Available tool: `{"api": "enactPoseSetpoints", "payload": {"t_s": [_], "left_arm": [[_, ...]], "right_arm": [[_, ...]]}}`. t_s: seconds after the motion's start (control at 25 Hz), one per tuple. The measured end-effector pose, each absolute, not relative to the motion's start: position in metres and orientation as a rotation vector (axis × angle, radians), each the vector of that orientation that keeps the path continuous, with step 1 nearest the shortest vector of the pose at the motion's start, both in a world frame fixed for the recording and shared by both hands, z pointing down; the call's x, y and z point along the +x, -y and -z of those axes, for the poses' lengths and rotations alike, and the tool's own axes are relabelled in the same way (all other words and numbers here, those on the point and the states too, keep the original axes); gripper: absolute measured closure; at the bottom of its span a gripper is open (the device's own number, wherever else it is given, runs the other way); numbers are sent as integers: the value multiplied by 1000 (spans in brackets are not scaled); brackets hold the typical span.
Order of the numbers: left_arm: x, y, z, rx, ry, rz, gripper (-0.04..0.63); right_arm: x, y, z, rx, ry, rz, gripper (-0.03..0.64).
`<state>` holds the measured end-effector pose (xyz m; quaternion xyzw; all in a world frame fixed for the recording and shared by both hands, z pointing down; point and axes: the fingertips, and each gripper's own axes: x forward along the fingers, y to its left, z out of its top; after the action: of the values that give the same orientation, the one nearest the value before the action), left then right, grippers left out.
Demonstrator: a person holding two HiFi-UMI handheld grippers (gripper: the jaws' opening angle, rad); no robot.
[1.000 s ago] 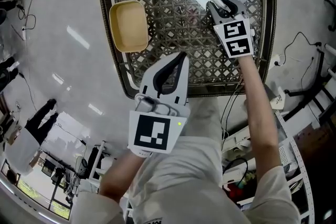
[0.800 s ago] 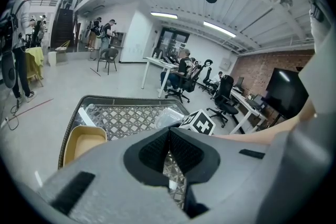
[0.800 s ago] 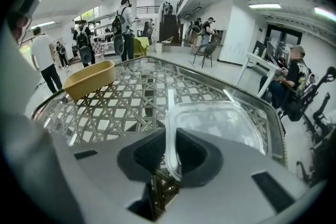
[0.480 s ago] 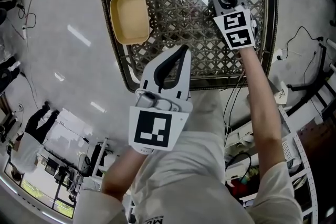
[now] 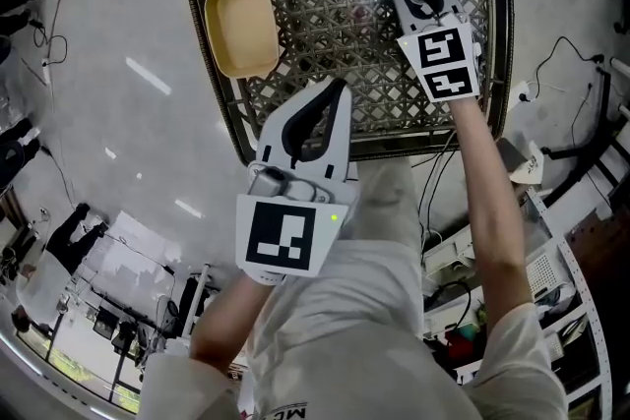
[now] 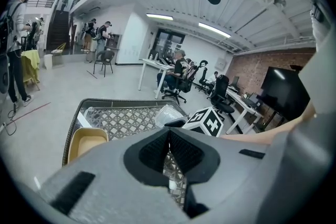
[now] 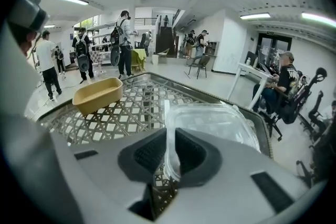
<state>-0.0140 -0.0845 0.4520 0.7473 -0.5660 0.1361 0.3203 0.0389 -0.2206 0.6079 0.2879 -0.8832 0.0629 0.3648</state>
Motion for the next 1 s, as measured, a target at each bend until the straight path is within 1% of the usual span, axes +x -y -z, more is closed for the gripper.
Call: {"api": "enactPoseSetpoints", "payload": {"t_s": [0.44,1.0], "left_arm": [[-25,78,-418,2028,1499,-348,569],[-34,65,-358,2107,1524,-298,569]], "right_arm": [[35,202,-535,815,2342,-106,551],[37,172,-410,894,2433,28,546]]}}
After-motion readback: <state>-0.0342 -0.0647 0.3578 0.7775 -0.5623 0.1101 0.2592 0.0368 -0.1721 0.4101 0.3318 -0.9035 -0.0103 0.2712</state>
